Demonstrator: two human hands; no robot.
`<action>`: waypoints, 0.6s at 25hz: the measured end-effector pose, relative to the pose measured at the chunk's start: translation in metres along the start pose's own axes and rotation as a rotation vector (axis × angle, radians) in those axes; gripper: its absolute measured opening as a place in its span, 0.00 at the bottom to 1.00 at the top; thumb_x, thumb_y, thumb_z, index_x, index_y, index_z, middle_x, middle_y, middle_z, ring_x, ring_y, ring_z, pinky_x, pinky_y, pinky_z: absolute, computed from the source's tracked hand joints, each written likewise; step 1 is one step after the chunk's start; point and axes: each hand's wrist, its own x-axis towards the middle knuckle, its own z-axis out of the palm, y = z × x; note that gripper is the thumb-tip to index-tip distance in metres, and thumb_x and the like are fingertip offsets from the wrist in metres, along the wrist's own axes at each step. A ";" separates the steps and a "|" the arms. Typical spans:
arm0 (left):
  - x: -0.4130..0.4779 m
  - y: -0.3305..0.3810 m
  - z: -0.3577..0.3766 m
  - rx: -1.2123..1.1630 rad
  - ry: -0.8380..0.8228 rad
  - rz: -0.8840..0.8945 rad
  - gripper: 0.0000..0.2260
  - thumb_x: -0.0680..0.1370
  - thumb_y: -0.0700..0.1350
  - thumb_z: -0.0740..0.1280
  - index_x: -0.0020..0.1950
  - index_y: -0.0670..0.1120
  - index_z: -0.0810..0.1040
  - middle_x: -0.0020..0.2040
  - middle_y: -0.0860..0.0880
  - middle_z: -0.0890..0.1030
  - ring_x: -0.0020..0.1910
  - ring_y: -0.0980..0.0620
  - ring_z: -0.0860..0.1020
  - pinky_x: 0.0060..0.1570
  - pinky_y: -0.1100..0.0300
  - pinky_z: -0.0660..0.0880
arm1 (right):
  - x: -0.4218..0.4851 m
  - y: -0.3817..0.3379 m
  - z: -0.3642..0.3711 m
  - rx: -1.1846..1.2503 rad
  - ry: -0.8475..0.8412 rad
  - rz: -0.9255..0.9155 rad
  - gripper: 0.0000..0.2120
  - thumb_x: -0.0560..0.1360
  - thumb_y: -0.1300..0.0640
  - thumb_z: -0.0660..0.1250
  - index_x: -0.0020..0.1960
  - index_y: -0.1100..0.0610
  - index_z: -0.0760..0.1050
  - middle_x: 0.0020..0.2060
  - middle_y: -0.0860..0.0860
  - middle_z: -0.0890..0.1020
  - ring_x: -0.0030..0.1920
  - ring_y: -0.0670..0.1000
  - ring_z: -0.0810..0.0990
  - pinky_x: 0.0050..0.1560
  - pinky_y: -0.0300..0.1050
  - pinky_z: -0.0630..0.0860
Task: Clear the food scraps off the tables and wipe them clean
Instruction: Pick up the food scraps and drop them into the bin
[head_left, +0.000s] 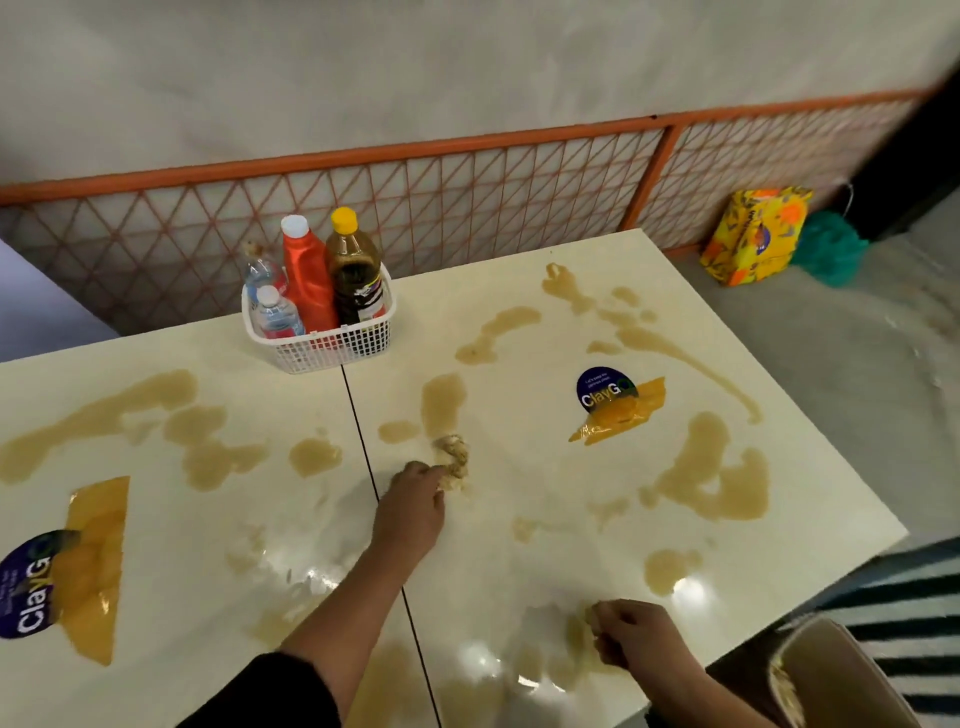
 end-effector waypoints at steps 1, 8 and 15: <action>0.004 -0.003 0.005 0.049 -0.003 0.038 0.14 0.76 0.42 0.66 0.61 0.53 0.80 0.54 0.49 0.78 0.53 0.44 0.77 0.49 0.50 0.78 | -0.002 0.002 -0.008 0.029 0.012 0.012 0.17 0.81 0.64 0.66 0.33 0.65 0.80 0.30 0.59 0.73 0.31 0.54 0.70 0.34 0.46 0.71; -0.025 -0.009 0.022 -0.159 0.027 0.039 0.11 0.79 0.37 0.66 0.58 0.47 0.83 0.50 0.47 0.80 0.50 0.47 0.78 0.52 0.54 0.76 | -0.006 -0.001 -0.018 0.375 0.135 0.081 0.18 0.84 0.56 0.61 0.44 0.69 0.74 0.34 0.64 0.81 0.30 0.56 0.75 0.36 0.49 0.79; -0.076 0.007 -0.008 -0.747 0.021 -0.328 0.12 0.81 0.36 0.63 0.47 0.49 0.83 0.49 0.45 0.78 0.42 0.48 0.83 0.42 0.60 0.81 | 0.002 -0.013 -0.010 0.513 0.064 0.100 0.11 0.82 0.64 0.63 0.51 0.73 0.78 0.37 0.59 0.76 0.39 0.54 0.74 0.49 0.50 0.78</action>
